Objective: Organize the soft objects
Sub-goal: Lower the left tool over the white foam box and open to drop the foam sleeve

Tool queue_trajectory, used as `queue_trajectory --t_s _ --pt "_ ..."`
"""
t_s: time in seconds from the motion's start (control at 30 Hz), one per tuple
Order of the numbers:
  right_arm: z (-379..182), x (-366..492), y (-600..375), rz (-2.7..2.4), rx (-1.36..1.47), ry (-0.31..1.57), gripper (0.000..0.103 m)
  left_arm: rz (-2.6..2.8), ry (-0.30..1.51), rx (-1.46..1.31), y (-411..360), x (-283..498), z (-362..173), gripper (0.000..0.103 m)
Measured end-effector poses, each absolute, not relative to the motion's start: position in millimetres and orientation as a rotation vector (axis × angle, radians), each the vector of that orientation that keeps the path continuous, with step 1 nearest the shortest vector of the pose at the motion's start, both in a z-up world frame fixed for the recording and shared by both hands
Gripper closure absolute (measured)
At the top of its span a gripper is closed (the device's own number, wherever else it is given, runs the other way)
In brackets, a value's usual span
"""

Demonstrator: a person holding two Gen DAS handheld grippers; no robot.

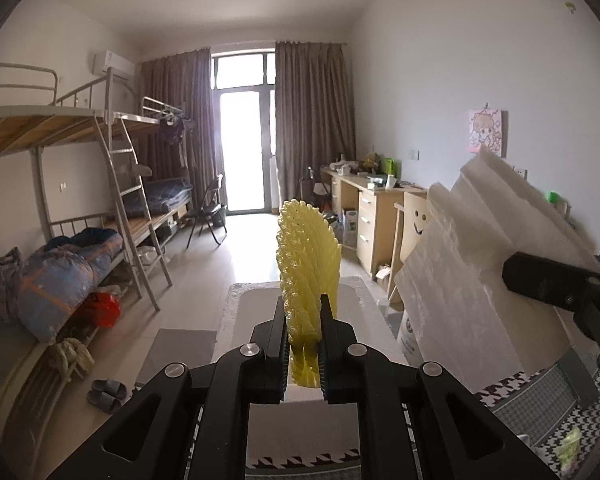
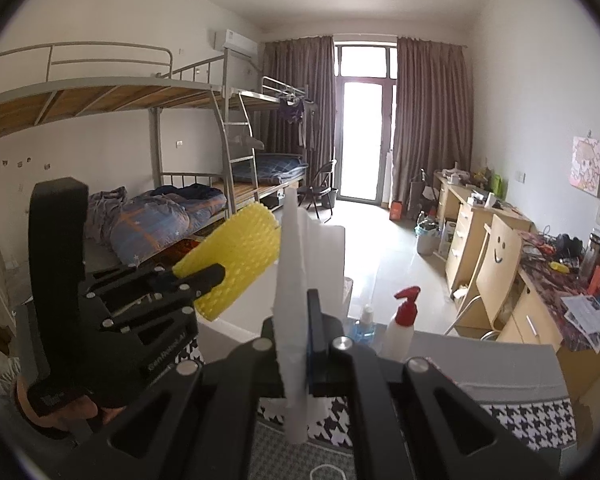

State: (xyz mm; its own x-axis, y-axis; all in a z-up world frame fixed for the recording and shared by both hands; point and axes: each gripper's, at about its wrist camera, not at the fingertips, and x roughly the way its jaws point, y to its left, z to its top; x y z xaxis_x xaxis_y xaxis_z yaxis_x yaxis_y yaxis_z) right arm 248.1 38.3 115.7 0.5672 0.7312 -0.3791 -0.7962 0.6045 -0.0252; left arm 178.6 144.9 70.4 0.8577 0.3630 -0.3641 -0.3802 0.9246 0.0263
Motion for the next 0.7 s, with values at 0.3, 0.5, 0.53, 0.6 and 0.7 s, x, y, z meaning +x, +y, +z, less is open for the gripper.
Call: queue_trajectory --t_s 0.3,0.5,0.53,0.6,0.7 --pt "118.4 256.9 48.8 0.914 -0.206 0.358 0.098 0.396 0.426 -0.075 160.7 198.5 61.1 0.09" --pt "120.9 263.5 57.5 0.91 -0.215 0.362 0.098 0.403 0.463 -0.092 168.5 213.0 55.3 0.09" --pt "120.9 265.1 59.1 0.909 -0.216 0.363 0.098 0.404 0.471 -0.094 170.8 215.3 53.7 0.09" --pt "121.3 267.5 61.6 0.909 -0.217 0.365 0.098 0.4 0.484 -0.106 175.1 218.5 50.1 0.09" --pt "119.9 270.3 63.3 0.91 -0.214 0.373 0.098 0.4 0.499 -0.106 177.8 224.0 45.8 0.089"
